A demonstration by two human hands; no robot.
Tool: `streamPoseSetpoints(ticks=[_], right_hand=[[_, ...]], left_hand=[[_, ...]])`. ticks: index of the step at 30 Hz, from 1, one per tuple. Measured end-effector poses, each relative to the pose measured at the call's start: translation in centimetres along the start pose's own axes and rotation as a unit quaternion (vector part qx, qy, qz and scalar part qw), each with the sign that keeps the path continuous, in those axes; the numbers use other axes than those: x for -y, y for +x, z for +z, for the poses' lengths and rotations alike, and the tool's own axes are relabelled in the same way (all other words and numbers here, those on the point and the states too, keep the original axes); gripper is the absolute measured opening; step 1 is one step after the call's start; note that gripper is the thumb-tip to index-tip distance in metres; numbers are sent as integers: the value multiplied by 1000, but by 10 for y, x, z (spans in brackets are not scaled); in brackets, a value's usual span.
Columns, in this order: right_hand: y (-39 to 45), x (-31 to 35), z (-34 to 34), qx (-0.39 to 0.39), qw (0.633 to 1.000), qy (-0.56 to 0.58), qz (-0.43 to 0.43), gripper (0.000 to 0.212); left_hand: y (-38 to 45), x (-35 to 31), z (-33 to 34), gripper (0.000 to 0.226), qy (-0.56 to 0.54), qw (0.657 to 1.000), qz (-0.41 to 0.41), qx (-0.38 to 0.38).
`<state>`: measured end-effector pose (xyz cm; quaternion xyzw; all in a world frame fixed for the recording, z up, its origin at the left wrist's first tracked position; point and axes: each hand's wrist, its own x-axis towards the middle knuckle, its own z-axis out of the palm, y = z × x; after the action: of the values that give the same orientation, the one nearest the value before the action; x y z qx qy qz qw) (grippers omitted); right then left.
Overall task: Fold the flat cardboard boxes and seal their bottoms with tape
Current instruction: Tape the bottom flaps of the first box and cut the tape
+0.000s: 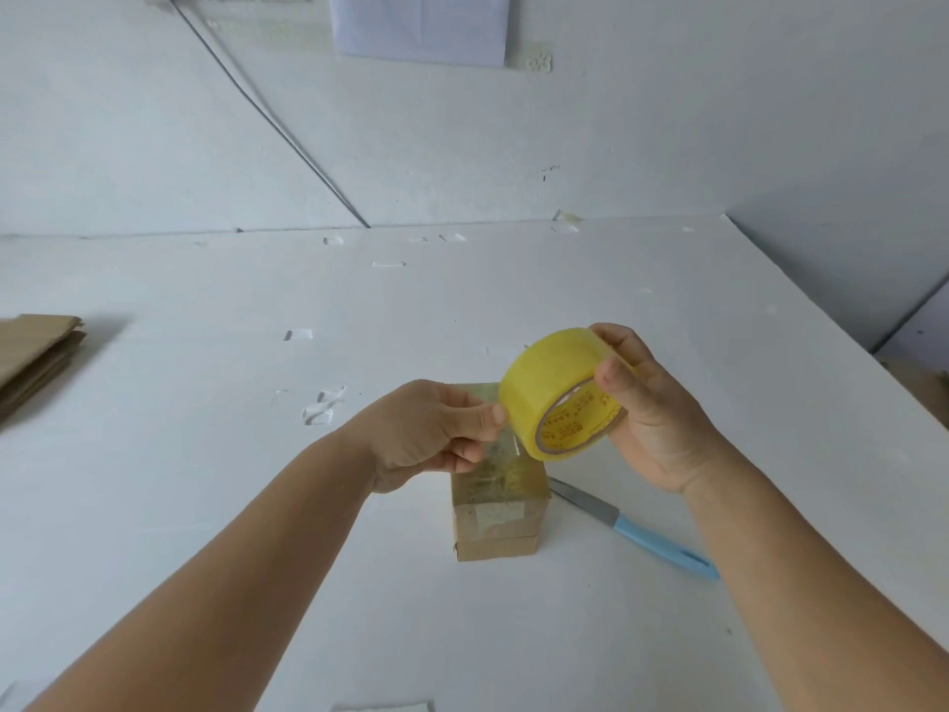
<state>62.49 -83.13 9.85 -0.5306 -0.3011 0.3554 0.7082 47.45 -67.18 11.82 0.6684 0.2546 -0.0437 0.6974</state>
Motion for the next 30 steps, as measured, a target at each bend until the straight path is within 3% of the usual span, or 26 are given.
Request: streamPoseSetpoints(ticks=[5,12,14,17,20,25,30], right_hand=[[-8,2,0,10,1000,12,-14,65],[-11,13,4,-13,999,-29,-7,78],[-12,14,7,-34,998,-55,-10,64],[-13,16,13,-59,994,-88,-13,21],[-13,16,11,-70,988,-138,-11,17],[-16,19,1,-83,960,-267,-17,19],[-19,20,-2,-79,893,-444,4,15]], left_hand=[[-7,-2,3,7,2,1000,0,23],[-15,2,12,12,-68,997,19,-33],[-17,4,13,13,-58,996,18,-59],[-17,8,14,10,-3,996,28,-89],[-19,10,8,6,52,992,32,-109],[-25,16,-7,7,98,985,10,-138],[-28,17,-20,2,129,982,-5,-135]])
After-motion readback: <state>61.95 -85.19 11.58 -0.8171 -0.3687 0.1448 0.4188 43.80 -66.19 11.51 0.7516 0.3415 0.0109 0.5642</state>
